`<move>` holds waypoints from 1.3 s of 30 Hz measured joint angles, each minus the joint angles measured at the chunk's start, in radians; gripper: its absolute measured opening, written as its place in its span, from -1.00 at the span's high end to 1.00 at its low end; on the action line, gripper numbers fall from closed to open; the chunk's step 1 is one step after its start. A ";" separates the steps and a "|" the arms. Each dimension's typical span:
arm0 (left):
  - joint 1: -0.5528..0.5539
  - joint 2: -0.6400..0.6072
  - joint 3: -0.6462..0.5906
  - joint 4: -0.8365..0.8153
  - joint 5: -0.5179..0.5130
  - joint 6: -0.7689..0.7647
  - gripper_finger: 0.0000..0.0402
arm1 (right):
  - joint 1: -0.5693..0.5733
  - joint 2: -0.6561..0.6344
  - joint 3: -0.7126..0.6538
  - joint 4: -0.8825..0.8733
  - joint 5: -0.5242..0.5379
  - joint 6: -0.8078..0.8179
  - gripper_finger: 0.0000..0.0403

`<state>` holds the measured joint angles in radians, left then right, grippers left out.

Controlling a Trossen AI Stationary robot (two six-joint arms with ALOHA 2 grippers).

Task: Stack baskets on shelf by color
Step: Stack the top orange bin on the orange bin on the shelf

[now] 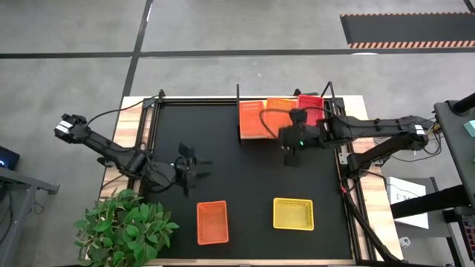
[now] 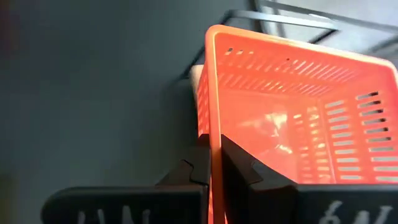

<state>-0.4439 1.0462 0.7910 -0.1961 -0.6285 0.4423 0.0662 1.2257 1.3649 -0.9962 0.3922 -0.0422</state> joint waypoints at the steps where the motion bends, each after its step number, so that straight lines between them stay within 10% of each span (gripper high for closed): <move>1: 0.003 0.000 0.000 0.035 -0.031 0.033 0.16 | -0.019 0.005 -0.002 0.019 0.002 -0.006 0.96; 39: 0.019 0.000 -0.011 0.173 -0.145 0.115 0.16 | -0.428 0.415 -0.044 0.427 -0.355 -0.465 0.94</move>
<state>-0.4244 1.0466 0.7799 -0.0235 -0.7732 0.5569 -0.3614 1.6406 1.3212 -0.5694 0.0371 -0.5068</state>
